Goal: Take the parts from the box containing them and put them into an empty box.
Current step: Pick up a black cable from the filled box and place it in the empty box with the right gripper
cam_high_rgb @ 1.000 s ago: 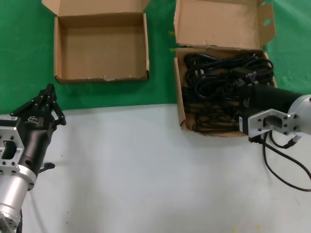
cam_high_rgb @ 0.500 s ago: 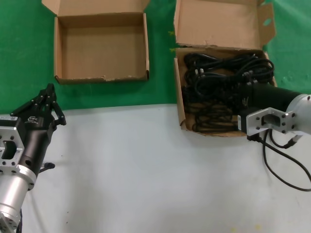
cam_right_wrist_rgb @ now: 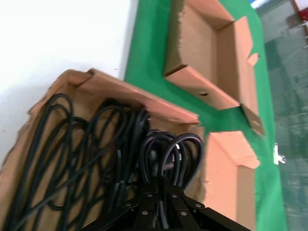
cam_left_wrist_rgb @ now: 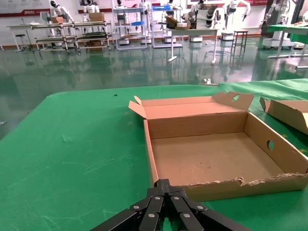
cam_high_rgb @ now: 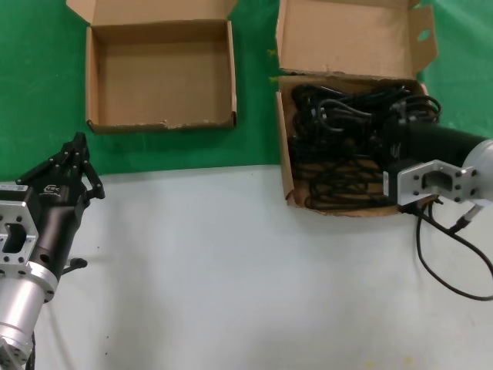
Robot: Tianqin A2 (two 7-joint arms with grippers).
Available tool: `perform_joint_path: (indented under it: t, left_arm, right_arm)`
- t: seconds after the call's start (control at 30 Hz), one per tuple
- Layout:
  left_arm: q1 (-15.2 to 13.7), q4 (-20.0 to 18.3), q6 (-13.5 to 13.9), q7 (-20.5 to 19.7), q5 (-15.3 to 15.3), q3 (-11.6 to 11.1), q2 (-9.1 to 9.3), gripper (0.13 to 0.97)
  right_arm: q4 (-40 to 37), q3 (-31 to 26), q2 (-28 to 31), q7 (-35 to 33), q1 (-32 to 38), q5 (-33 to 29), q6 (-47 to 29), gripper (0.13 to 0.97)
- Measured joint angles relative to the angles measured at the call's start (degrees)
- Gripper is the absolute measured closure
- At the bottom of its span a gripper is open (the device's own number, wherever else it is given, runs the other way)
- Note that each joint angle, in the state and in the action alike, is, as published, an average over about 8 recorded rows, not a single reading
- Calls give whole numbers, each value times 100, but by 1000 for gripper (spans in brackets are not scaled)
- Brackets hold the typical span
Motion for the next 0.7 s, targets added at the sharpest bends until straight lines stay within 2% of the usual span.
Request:
perform_joint_path:
  t: [0.37,0.7]
  left_arm:
    - [0,0,0,0,0,0,0,952]
    - [0,0,0,0,0,0,0,952]
  right_arm:
    - [824,296,-10,336,62,-170,-124,934]
    - [1311,165,-620,377,446,-419,-140,934]
